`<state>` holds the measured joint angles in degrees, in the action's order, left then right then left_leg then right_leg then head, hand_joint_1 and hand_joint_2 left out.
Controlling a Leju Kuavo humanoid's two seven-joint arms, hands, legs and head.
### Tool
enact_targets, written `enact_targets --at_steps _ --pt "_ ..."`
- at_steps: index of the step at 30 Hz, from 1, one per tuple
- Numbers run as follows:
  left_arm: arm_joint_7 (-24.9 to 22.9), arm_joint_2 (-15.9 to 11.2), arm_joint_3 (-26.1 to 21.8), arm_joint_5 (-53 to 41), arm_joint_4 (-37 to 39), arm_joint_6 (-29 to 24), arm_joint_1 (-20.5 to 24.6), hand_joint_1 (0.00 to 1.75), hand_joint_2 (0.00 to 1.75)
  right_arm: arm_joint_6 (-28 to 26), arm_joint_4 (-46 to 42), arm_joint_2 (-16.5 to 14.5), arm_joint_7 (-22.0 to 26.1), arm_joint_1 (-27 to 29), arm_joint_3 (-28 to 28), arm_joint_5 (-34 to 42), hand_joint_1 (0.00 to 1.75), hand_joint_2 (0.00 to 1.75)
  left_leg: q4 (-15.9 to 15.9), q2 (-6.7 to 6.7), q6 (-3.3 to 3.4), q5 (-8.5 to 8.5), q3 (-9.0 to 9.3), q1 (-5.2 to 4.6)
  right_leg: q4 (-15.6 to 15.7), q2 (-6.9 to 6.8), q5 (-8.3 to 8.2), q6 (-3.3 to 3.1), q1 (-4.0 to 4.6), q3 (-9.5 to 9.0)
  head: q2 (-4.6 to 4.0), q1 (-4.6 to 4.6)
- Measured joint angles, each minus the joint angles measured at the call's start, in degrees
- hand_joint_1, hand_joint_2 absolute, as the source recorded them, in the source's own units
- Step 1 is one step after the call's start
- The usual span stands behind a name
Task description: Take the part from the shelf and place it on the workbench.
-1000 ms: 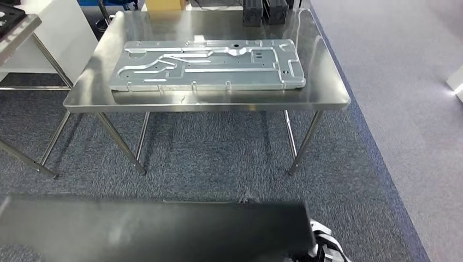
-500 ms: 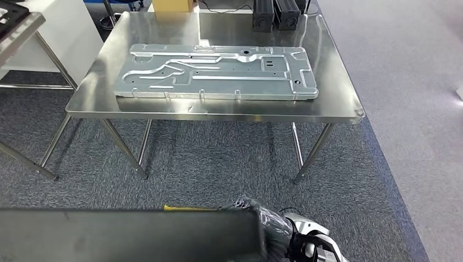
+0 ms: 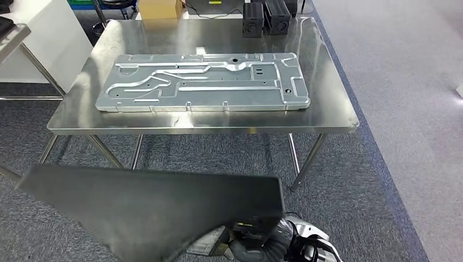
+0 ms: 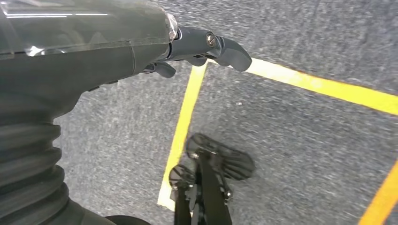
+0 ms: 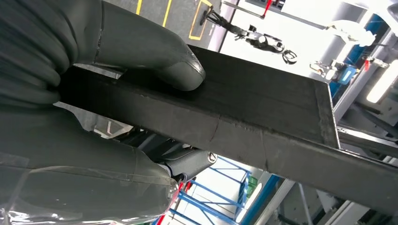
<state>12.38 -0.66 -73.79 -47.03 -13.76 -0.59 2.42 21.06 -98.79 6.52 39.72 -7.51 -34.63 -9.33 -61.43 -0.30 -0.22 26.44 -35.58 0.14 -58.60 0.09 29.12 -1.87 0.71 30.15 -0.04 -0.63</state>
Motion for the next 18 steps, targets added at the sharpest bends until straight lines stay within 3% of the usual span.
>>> enact_targets --at_steps 2,5,7,10,11,12,14,15,16,18 --pt "0.2 -0.3 0.0 0.0 0.1 0.1 -0.2 0.0 1.75 -0.4 0.0 0.1 0.0 0.0 -0.1 0.2 1.62 1.75 1.7 0.11 0.73 -0.3 0.5 -0.38 -0.1 -0.03 0.48 0.64 0.0 -0.4 -0.01 -0.02" --pt "0.5 -0.7 0.0 -0.1 0.2 0.4 -0.5 0.0 1.75 -1.0 -0.1 0.4 0.0 -0.2 -0.2 0.8 1.62 1.75 2.7 0.05 1.81 -0.73 2.02 -0.09 -1.9 -0.02 0.94 1.46 -0.09 -0.54 0.0 -0.06" --pt "0.7 -0.9 0.0 -0.2 0.3 0.6 -0.4 0.0 1.75 -1.3 -0.1 0.7 0.1 -0.4 -0.4 1.0 1.62 1.75 3.2 -0.01 2.22 -0.49 3.07 0.07 -6.7 -0.01 2.65 2.1 -0.42 2.04 0.0 -0.24" --pt "0.9 -1.0 0.0 -0.2 0.5 0.8 -0.4 0.0 1.75 -1.5 -0.1 1.0 0.1 -0.4 -0.5 1.1 1.62 1.75 3.2 -0.09 2.36 0.4 3.95 0.1 -15.3 -0.03 5.91 2.95 -1.0 8.61 0.0 -0.34" --pt "0.9 -1.0 0.0 -0.2 0.5 0.8 -0.5 0.0 1.75 -1.5 0.0 1.2 0.1 -0.4 -0.6 1.1 1.62 1.75 3.2 -0.13 2.28 0.81 4.41 0.12 -15.5 -0.04 5.43 3.08 -1.14 9.68 -0.01 -0.34" --pt "1.0 -1.0 0.0 -0.1 0.6 0.9 -0.5 0.0 1.75 -1.5 0.0 1.3 0.1 -0.4 -0.7 1.1 1.62 1.75 3.2 -0.16 2.16 1.28 5.03 0.15 -13.7 -0.05 3.68 3.09 -1.24 9.75 -0.01 -0.34" --pt "1.0 -1.0 0.0 -0.1 0.7 1.0 -0.5 0.0 1.75 -1.7 0.0 1.5 0.1 -0.4 -0.8 1.1 1.62 1.75 3.2 -0.22 1.77 2.29 6.36 0.2 -6.7 -0.04 -1.78 2.82 -1.28 8.02 -0.01 -0.36" --pt "1.1 -1.0 0.0 -0.1 0.8 1.0 -0.4 0.0 1.75 -1.9 0.0 1.6 0.0 -0.5 -0.9 1.1 1.62 1.75 3.3 -0.3 1.49 2.74 6.85 0.18 -3.8 -0.05 -3.33 2.54 -1.15 7.17 0.0 -0.35" --pt "1.1 -1.0 0.0 0.0 0.9 1.1 -0.3 0.0 1.75 -2.1 0.0 1.7 0.0 -0.5 -1.0 1.2 1.62 1.75 3.4 -0.35 1.14 3.12 7.07 0.14 -1.9 -0.05 -4.25 2.19 -1.0 6.65 0.0 -0.35" --pt "1.3 -1.0 0.0 0.0 0.9 1.1 -0.2 0.0 1.75 -2.5 -0.1 1.9 0.0 -0.5 -1.1 1.5 1.62 1.75 3.3 -0.4 0.37 3.37 7.53 0.02 -1.0 0.02 -4.07 1.45 -0.82 6.27 -0.01 -0.31"
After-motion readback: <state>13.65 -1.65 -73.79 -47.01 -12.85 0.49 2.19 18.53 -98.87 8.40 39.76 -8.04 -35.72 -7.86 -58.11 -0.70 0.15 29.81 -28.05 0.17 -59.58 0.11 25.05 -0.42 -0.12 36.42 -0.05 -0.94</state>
